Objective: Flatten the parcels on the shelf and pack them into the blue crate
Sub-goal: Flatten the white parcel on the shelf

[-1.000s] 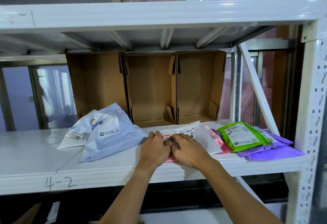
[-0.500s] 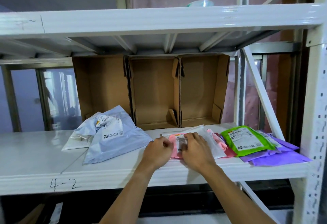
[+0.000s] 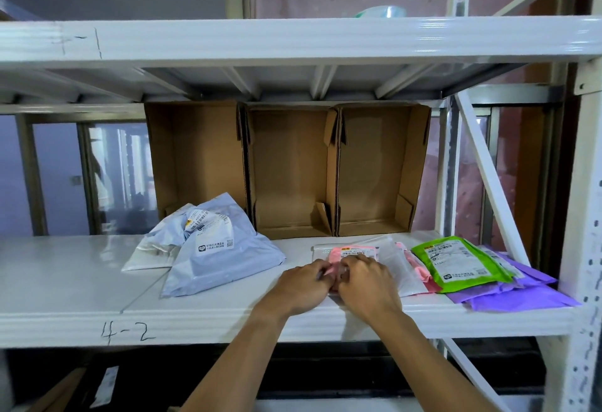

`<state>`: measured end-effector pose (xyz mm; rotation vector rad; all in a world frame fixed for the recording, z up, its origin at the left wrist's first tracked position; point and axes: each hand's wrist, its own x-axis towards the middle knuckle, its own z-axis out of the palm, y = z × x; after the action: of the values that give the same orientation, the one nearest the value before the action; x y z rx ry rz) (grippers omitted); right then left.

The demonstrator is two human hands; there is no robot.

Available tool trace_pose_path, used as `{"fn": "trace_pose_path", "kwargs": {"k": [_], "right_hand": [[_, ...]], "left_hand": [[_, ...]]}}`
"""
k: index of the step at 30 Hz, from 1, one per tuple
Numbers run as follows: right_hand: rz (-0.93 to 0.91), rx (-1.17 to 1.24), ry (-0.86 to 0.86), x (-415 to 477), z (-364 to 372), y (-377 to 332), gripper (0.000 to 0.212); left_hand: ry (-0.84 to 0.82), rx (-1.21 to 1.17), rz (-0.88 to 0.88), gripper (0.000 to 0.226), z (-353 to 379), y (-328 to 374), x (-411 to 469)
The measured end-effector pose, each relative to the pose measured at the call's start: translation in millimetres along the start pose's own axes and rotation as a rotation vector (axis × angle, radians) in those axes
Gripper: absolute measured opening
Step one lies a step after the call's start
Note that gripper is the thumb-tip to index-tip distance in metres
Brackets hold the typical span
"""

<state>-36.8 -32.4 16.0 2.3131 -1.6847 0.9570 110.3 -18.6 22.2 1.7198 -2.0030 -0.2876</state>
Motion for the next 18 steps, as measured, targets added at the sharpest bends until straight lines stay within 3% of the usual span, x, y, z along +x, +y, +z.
{"fn": "trace_pose_path", "kwargs": {"k": [4,11,18], "right_hand": [[0.002,-0.034,-0.033,2,-3,-3,0.028],[-0.038,-0.186,-0.116,0,-8,-9,0.055],[-0.057,-0.146,-0.033,-2,-10,-31,0.042]], "left_hand": [[0.012,0.075,0.062,0.044,0,4,-4],[0.139,0.116,0.088,0.047,0,7,-15],[0.195,0.059,0.074,0.041,-19,-4,-38]]}}
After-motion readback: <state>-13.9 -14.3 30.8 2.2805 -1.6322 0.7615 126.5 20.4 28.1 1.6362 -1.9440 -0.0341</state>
